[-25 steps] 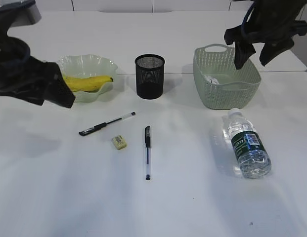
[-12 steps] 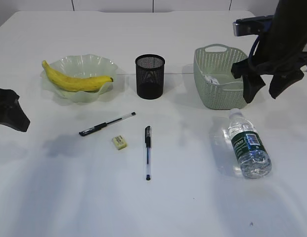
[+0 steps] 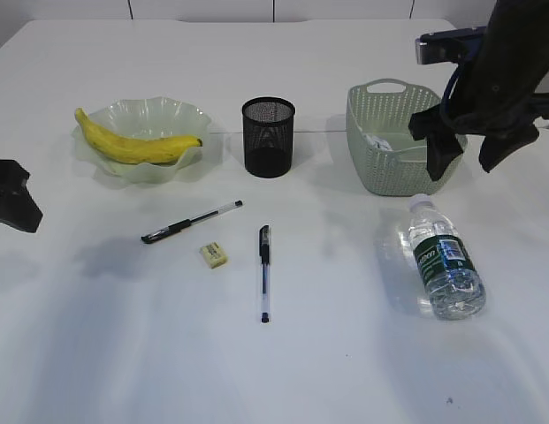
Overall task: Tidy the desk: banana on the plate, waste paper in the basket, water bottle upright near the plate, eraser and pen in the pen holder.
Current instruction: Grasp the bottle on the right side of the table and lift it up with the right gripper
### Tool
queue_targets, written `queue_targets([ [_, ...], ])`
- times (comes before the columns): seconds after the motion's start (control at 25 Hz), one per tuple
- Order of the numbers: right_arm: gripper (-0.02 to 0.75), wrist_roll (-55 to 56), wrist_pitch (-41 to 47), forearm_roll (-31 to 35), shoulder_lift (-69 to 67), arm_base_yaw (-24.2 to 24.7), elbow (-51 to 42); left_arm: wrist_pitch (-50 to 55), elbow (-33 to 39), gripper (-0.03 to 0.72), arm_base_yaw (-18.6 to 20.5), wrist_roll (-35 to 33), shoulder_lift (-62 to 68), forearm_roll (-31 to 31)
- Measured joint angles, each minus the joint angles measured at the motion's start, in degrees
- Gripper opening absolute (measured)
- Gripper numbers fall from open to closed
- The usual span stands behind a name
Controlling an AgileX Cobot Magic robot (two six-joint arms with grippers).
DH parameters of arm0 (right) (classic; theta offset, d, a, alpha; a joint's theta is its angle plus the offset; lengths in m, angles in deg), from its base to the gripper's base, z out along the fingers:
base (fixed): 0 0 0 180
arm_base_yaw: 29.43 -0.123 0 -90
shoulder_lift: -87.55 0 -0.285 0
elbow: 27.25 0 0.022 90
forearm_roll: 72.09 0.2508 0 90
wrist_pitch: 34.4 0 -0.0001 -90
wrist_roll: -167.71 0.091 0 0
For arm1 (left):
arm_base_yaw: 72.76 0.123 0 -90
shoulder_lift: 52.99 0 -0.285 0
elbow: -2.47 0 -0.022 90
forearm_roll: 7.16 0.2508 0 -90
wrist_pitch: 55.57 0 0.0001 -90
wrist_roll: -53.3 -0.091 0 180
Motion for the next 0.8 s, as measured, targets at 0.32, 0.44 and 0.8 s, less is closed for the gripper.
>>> queue_targets([
  [0.32, 0.535, 1.5, -2.3, 0.9, -5.1, 0.0, 0.0, -2.3, 0.0, 0.483, -4.3, 4.8, -1.0, 5.2],
  [0.44, 0.536, 1.5, -3.3, 0.9, -6.3, 0.0, 0.0, -3.5, 0.0, 0.483, -4.4, 5.4, -2.5, 5.3],
  [0.8, 0.536, 2.6, -5.2, 0.9, -10.9, 0.0, 0.0, -3.5, 0.0, 0.543, -4.4, 5.8, -3.4, 5.4],
])
